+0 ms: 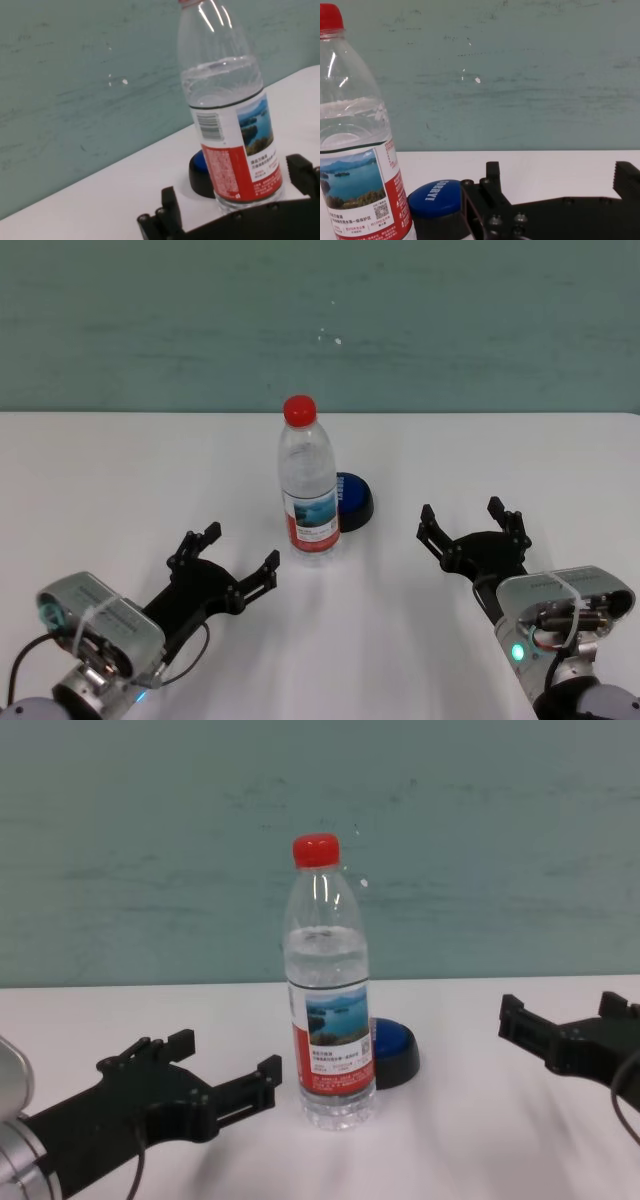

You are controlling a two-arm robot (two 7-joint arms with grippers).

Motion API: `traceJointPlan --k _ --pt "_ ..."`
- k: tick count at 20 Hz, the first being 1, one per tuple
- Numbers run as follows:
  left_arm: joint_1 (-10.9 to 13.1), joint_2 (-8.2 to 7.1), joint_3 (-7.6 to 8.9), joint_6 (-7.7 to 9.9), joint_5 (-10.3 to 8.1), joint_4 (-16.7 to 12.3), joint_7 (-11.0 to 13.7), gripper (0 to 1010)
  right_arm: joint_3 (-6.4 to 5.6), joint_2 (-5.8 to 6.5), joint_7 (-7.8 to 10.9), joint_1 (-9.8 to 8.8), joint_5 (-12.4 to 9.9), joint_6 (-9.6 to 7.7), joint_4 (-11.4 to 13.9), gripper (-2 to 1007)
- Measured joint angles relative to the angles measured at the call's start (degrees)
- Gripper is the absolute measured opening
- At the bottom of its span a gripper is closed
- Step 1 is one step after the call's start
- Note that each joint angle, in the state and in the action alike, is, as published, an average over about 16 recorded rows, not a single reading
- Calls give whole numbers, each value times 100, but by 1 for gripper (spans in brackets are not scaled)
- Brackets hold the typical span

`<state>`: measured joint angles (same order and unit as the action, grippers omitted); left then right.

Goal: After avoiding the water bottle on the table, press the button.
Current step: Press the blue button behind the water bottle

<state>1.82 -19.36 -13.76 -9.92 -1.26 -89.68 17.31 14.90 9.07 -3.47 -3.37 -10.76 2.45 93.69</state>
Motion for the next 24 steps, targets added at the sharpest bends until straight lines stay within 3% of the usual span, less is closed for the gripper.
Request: traceJointPlan --k 9,17,24 --pt "333 -284 167 20 24 -515 37 1000 0 0 0 0 0 0 0 1003" --pt "880 -676 508 61 6 -1206 99 1000 0 0 0 0 0 0 0 1003" --pt "1247 -997 828 -98 -91 -1500 257 1000 0 0 0 0 0 0 0 1003"
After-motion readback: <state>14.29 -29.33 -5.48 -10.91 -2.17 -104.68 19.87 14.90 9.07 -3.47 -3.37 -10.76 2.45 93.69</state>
